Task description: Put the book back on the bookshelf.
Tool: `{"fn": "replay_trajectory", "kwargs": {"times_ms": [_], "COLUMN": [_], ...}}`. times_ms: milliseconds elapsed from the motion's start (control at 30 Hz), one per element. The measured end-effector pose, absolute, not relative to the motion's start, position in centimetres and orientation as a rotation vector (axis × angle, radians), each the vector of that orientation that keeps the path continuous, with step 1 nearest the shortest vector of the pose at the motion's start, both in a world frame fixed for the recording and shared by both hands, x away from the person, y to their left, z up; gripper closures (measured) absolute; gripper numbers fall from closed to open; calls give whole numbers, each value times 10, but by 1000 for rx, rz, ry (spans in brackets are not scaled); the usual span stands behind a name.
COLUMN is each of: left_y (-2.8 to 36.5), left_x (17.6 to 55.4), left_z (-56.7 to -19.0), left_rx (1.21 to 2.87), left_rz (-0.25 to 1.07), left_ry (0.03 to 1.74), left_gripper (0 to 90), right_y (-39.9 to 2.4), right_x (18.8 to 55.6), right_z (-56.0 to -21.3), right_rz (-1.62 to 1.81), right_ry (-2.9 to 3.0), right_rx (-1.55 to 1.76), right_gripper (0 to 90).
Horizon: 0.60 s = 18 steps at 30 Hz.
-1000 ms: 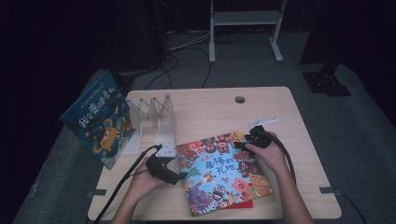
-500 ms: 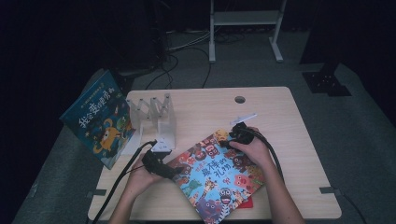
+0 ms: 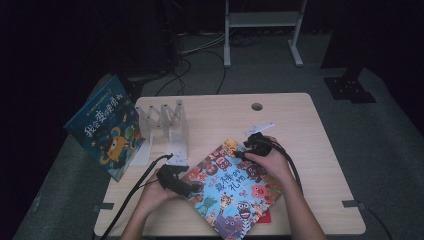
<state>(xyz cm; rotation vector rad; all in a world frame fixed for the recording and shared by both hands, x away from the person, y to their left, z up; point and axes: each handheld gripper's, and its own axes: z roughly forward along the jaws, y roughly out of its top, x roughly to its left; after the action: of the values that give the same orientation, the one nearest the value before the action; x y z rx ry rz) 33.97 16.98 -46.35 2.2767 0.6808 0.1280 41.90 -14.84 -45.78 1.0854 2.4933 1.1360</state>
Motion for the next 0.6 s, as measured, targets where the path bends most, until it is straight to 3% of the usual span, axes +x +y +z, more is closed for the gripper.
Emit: {"fn": "replay_trajectory", "kwargs": {"times_ms": [600], "left_y": [165], "left_x": [335], "left_z": [-465], "left_rx": [2271], "left_rz": [96], "left_ry": [700], "left_gripper": [86], "right_y": [-233], "right_x": [348], "right_z": [-461], "right_rz": [1139], "right_ry": [2418], "right_rx": [1105], "right_gripper": [360]}}
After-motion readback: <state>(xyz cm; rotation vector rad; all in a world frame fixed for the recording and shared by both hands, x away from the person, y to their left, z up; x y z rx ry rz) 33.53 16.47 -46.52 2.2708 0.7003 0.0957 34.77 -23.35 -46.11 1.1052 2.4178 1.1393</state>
